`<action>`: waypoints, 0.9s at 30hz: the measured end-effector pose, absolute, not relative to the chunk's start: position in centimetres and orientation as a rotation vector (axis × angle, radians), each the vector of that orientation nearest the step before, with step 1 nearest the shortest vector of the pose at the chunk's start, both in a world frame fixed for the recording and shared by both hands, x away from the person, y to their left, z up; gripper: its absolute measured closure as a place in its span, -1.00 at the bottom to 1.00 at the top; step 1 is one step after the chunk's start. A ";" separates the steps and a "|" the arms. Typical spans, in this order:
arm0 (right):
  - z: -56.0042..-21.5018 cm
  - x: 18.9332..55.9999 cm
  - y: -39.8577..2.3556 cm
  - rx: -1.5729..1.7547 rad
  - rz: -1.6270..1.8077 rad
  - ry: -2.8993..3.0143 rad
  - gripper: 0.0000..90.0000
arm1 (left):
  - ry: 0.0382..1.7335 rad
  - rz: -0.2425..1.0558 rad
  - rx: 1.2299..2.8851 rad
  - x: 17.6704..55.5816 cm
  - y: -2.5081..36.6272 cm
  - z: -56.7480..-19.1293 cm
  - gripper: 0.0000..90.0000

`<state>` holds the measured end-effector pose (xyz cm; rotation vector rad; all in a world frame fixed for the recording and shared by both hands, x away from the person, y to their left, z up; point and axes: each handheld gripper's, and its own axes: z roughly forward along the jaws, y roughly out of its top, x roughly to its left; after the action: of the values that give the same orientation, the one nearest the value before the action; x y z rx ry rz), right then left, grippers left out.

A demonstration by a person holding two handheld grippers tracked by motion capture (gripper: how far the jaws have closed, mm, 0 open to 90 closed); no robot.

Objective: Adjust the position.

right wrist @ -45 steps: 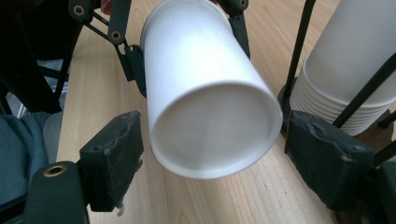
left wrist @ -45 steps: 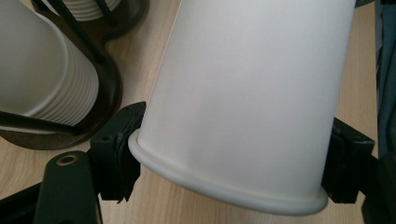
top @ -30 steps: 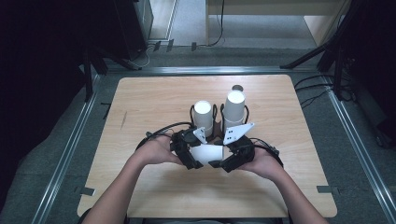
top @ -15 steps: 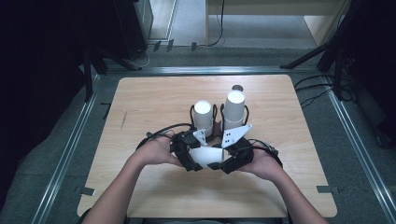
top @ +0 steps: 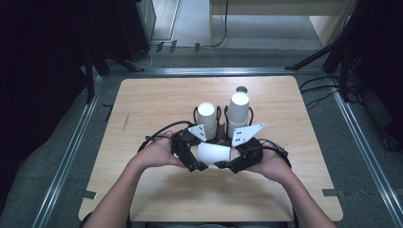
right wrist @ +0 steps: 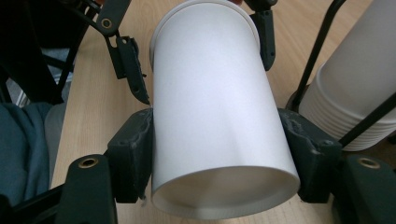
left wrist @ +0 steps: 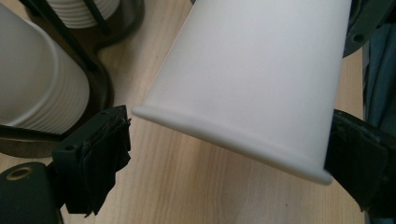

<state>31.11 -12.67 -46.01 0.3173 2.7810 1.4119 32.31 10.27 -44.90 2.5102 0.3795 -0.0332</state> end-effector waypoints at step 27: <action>-45.3 31.4 -14.1 0.307 1.606 2.751 -0.27 | 0.393 -0.136 2.205 31.8 11.5 -44.9 -0.72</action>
<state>31.41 -14.10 -45.25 0.3069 2.7508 1.6061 31.81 11.49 -44.90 2.2055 0.3932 -0.1364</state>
